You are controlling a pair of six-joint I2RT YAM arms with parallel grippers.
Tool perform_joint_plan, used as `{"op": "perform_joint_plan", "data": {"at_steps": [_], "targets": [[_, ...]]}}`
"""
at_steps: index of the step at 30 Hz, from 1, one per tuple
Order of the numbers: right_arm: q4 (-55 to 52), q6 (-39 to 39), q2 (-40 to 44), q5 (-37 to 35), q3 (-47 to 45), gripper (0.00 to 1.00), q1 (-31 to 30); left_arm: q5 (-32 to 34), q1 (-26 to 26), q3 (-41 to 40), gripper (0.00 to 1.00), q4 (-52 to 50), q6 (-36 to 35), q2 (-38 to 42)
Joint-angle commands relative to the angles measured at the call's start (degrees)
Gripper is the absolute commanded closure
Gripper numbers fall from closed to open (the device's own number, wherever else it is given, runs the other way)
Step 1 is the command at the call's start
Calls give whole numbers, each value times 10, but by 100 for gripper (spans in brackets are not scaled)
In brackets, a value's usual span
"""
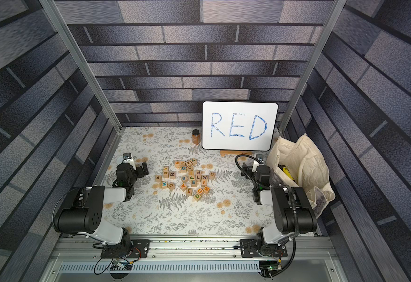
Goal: Assemble the uppercase word "red" with letter blocks
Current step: Pick up the letter block from the center of the board.
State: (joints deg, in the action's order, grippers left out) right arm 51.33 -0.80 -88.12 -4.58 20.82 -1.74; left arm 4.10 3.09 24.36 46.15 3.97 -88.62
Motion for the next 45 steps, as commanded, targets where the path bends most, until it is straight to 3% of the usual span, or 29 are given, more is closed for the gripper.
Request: {"op": "perform_joint_plan", "data": {"at_steps": [1, 7, 15, 22, 26, 33, 40, 45], "targets": [[15, -3, 1, 4, -4, 0, 3, -5, 3, 0, 0, 4, -6, 1], [-12, -6, 18, -6, 6, 0, 4, 21, 5, 4, 0, -11, 6, 10], [-89, -13, 88, -8, 11, 0, 3, 50, -4, 6, 0, -86, 10, 85], [-309, -66, 157, -1, 85, 0, 2, 56, -14, 23, 0, -203, 9, 160], [-414, -88, 163, -37, 141, 0, -13, 58, -34, 35, 0, -264, 23, 195], [-610, -69, 121, -92, 279, 0, -69, 116, -127, 71, 0, -369, 27, 232], [-663, -92, 126, -62, 332, 0, -100, 152, -206, 127, 0, -480, 62, 241], [-722, -131, 111, 6, 385, 0, -112, 203, -271, 165, 0, -563, 116, 240]]}}
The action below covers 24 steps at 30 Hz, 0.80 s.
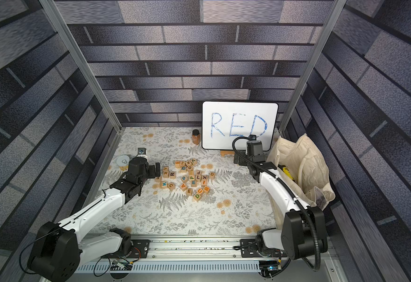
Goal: Assemble the uppercase word "red" with letter blocks
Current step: Pick up the letter block from the center of the board.
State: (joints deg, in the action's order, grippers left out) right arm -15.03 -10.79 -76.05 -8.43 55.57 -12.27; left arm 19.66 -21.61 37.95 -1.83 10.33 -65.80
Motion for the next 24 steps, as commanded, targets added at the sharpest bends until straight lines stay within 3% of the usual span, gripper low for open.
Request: {"op": "perform_joint_plan", "data": {"at_steps": [1, 4, 11, 24], "targets": [[-70, -32, -15, 57, 48, 0, -8, 52, -32, 39, 0, -102, 67, 11], [-98, -28, -26, 83, 85, 0, -17, 82, -63, 64, 0, -159, 114, 6], [-158, 12, -57, 120, 144, 0, -58, 90, -86, 152, 0, -365, 305, -38], [-187, 40, -75, 126, 176, 0, -134, 8, -107, 243, 0, -578, 630, -119]]}}
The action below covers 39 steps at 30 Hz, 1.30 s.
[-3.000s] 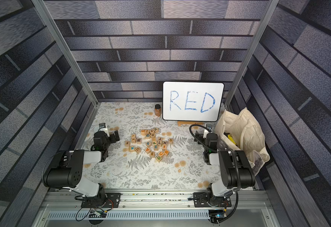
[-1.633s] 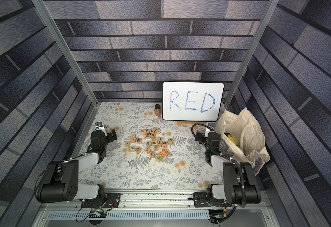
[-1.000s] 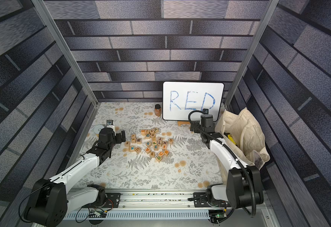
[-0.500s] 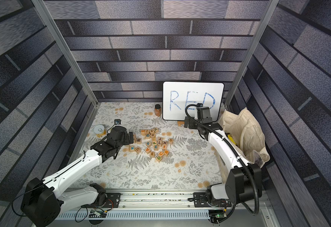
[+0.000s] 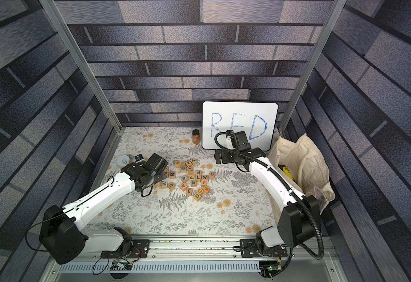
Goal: Assemble the uppercase word "red" with letter blocks
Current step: Pick up the letter block from the center of the board.
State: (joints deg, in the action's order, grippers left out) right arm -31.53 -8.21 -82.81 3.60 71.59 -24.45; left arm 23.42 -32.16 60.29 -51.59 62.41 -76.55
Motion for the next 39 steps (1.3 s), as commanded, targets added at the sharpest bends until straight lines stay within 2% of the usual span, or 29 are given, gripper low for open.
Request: {"op": "perform_joint_plan", "data": {"at_steps": [1, 8, 13, 16, 24, 28, 33, 35, 37, 39], "targets": [[-22, 15, -7, 7, 15, 0, -18, -42, 0, 22, 0, -87, 129, -15], [-16, 24, 5, 44, 4, 0, -42, -161, 17, 11, 0, -67, 258, -38], [-7, 29, 22, 81, -13, 0, -51, -199, 21, 32, 0, -54, 323, -65], [-1, 33, 34, 89, -22, 0, -59, -228, 25, 17, 0, -9, 366, -71], [-8, 33, 57, 93, -31, 0, -73, -261, 41, 55, 0, 30, 420, -118], [-7, 26, 63, 96, -36, 0, -78, -263, 47, 84, 10, 40, 432, -147], [-4, 19, 63, 95, -43, 0, -79, -264, 56, 126, 38, 36, 426, -184], [-2, 15, 61, 95, -45, 0, -79, -262, 60, 137, 45, 36, 424, -195], [-1, 14, 55, 94, -46, 0, -79, -265, 67, 147, 49, 35, 419, -207], [-1, 12, 50, 96, -45, 0, -80, -267, 74, 155, 48, 36, 411, -217]]}}
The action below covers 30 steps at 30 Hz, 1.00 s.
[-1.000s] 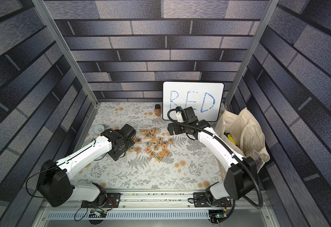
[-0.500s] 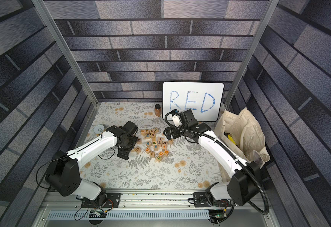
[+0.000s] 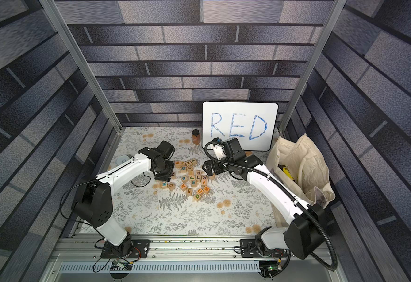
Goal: Assemble the uppercase word "red" with letter blocks
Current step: Pick up the letter block from the center of the board.
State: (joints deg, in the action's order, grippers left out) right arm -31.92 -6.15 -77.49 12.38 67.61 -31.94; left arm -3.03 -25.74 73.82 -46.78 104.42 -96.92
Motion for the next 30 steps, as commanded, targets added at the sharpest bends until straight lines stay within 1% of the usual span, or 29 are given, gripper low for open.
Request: {"op": "perform_joint_plan", "data": {"at_steps": [1, 2, 5, 11, 15, 19, 30], "targets": [[3, -9, -6, 8, -6, 0, -5, -5, 13, 24, 47, -11, -13, -19], [4, -11, -8, 10, -6, 0, -5, -7, 16, 28, 45, -10, -15, -24], [7, -14, -15, 9, -5, 0, -4, -12, 24, 42, 47, -6, -24, -39], [9, -18, -35, 8, 2, 0, -4, -21, 32, 64, 47, -9, -26, -64], [9, -18, -46, 3, 8, 0, -5, -33, 32, 76, 43, -13, -27, -82], [7, -17, -53, -5, 10, 0, -5, -40, 31, 79, 41, -15, -27, -90], [5, -17, -56, -22, -2, 0, -5, -44, 26, 67, 42, -7, -21, -111]]}}
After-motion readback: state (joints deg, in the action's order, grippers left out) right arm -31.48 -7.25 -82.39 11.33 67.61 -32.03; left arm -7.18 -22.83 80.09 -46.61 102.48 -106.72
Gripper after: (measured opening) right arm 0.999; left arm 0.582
